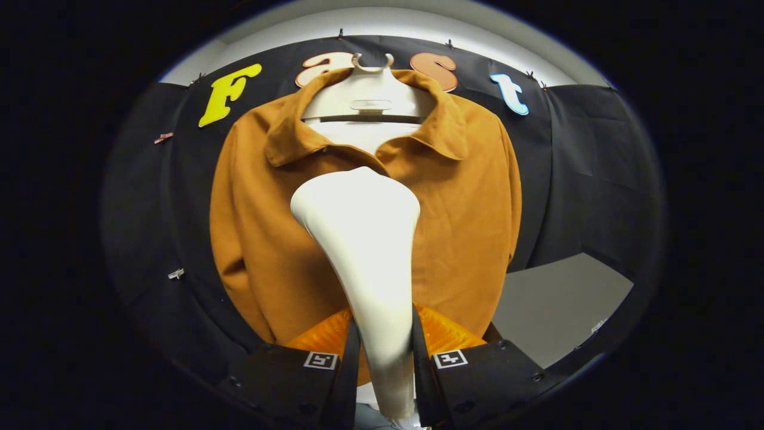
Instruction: Iron the clothes twice with a garment steamer, once on the left side and once on the right side.
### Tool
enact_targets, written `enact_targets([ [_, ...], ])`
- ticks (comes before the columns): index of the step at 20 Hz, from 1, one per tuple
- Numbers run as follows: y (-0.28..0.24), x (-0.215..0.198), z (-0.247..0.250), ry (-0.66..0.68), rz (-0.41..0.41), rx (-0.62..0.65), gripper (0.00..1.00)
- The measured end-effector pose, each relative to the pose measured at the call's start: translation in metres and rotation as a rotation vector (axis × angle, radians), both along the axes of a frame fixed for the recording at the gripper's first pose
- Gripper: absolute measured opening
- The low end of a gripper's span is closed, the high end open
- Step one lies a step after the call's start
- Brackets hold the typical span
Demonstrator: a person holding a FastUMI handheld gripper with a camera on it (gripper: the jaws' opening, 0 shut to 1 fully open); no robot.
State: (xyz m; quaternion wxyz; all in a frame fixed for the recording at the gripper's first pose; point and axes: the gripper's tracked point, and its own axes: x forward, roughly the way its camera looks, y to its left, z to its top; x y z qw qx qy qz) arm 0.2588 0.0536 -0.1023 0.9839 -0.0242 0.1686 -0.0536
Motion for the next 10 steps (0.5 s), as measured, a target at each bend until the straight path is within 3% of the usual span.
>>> enact_targets([
  [4, 0.031, 0.009, -0.010, 0.017, 0.035, -0.005, 0.43],
  [10, 0.039, 0.022, -0.038, 0.075, -0.012, -0.028, 0.43],
])
